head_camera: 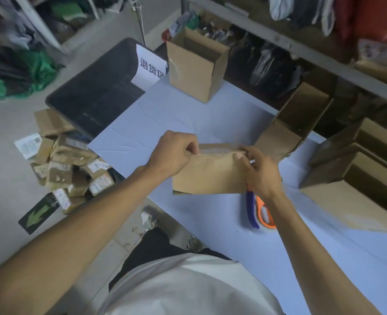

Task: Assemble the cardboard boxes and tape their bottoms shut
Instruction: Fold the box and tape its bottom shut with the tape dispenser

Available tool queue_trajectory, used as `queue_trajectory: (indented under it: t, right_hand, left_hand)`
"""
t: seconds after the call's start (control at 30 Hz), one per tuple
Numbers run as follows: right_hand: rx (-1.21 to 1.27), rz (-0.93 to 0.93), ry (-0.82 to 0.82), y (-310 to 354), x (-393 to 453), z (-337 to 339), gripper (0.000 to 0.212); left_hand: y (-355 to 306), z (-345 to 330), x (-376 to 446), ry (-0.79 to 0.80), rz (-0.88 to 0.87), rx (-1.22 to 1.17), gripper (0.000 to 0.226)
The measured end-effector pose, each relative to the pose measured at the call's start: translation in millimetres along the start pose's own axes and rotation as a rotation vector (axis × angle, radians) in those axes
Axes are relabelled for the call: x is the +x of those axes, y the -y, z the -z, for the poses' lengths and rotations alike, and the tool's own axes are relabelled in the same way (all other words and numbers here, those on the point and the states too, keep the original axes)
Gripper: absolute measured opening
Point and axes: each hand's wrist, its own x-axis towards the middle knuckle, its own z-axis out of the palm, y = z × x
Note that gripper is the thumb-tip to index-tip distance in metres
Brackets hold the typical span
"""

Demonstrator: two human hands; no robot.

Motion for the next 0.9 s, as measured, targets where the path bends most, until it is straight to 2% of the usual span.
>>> queue_trajectory:
  t: [0.13,0.27,0.4,0.5,0.6,0.77,0.9]
  right_hand:
    - [-0.126,-0.063,0.037,-1,3,-4,0.024]
    - [0.040,-0.126,0.048,1,4,-15,0.018]
    - [0.147,-0.200,0.097,12,10,-25,0.028]
    - [0.073,-0.151,0.065,22,13,-37,0.045]
    - [0.113,-0.100,0.059,21,11,-39,0.029]
    - [0.158,0.041,0.170,13,9,-36,0.003]
    - [0.177,0.149,0.155,13,5,-39,0.012]
  left_hand:
    - [-1,-9,6,0.165,0.067,0.013,0.026]
    - [2,-18,0,0.129,0.074,-0.084,0.026]
    - [4,-21,-7,0.103,0.041,-0.106,0.026]
    - [2,-24,-6,0.090,0.071,-0.100,0.022]
    - [2,-31,-10,0.040,0.115,-0.068,0.019]
    - [0,-41,-19,0.045,0.088,-0.011,0.020]
    - [-1,-42,-22,0.014,0.081,-0.085,0.012]
